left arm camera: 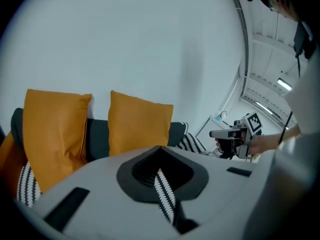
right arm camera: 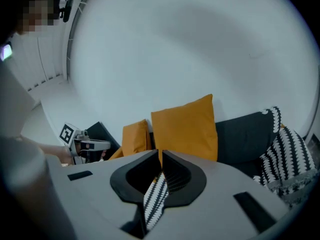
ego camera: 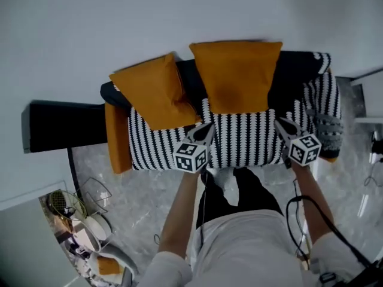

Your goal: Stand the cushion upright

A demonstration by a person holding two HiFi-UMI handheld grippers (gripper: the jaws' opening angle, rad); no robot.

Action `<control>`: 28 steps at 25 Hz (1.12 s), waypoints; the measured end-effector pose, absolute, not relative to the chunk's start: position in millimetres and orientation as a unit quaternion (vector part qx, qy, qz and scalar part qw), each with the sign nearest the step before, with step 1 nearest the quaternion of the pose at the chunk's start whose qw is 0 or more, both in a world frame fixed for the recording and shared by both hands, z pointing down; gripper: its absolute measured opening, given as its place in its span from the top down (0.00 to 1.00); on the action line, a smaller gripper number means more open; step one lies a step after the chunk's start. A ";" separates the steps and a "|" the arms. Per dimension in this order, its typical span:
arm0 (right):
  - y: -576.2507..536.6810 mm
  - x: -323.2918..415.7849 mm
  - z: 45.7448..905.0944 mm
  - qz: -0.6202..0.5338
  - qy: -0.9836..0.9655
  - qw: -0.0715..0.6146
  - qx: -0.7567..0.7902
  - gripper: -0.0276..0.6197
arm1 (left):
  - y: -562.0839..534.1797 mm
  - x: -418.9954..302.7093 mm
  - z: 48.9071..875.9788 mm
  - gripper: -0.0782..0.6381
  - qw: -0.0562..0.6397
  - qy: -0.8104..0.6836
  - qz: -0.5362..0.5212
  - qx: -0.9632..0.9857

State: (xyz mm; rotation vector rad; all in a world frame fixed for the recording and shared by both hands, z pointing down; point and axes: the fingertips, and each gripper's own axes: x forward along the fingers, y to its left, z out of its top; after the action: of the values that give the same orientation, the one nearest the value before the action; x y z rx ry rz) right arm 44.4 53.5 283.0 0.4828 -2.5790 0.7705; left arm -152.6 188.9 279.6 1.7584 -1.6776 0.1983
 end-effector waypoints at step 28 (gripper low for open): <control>328.5 58.9 155.9 0.208 -0.951 0.151 0.170 0.88 | 475.8 -149.4 147.0 0.89 0.260 -0.688 0.026 0.677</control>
State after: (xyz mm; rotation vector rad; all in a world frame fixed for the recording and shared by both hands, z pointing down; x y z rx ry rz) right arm 58.9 328.5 155.9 0.4871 -2.7319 0.5967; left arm -149.4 475.8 147.0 1.8334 -1.8641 0.0712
